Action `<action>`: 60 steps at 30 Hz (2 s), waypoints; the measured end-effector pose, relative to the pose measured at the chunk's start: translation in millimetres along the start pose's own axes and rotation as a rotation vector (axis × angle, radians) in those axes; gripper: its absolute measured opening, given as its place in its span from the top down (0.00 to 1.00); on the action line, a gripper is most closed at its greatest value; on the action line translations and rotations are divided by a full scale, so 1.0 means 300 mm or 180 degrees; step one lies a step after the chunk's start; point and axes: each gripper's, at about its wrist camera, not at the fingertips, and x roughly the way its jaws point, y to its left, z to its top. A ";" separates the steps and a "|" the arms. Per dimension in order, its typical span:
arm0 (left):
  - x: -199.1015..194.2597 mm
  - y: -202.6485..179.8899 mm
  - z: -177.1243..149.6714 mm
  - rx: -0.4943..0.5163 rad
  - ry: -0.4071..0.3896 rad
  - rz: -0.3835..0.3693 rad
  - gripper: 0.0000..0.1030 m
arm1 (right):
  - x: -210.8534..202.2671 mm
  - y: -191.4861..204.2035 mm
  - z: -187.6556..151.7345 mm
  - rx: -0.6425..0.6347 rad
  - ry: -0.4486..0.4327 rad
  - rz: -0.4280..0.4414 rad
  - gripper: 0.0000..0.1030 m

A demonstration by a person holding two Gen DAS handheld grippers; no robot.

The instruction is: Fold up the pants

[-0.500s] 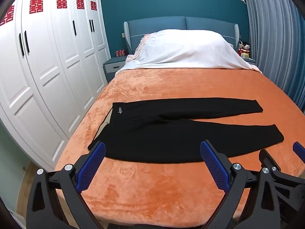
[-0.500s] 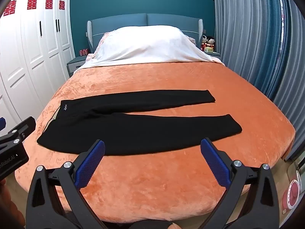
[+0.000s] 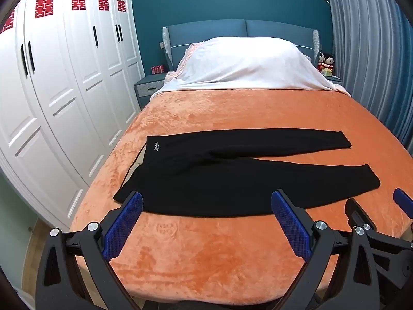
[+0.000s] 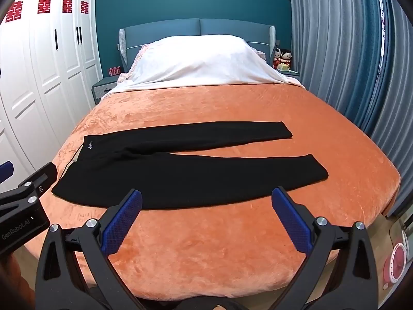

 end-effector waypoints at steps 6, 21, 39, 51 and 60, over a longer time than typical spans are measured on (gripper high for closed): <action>0.008 -0.010 -0.018 -0.0025 -0.0012 0.0031 0.05 | 0.011 0.009 -0.005 0.0032 0.0024 0.0020 0.04; -0.035 -0.011 -0.034 -0.0057 -0.0058 0.0034 0.05 | -0.034 -0.004 0.000 0.0062 -0.0039 0.0020 0.04; -0.026 0.002 -0.038 -0.0079 -0.0016 0.0033 0.05 | -0.042 -0.006 -0.002 0.0063 -0.0042 0.0024 0.04; -0.025 0.007 -0.040 -0.0081 -0.0008 0.0022 0.05 | -0.040 -0.007 0.010 0.0050 -0.0032 0.0032 0.04; -0.024 0.013 -0.043 -0.0066 -0.0020 0.0016 0.05 | -0.034 0.003 0.009 0.0054 -0.0026 0.0018 0.04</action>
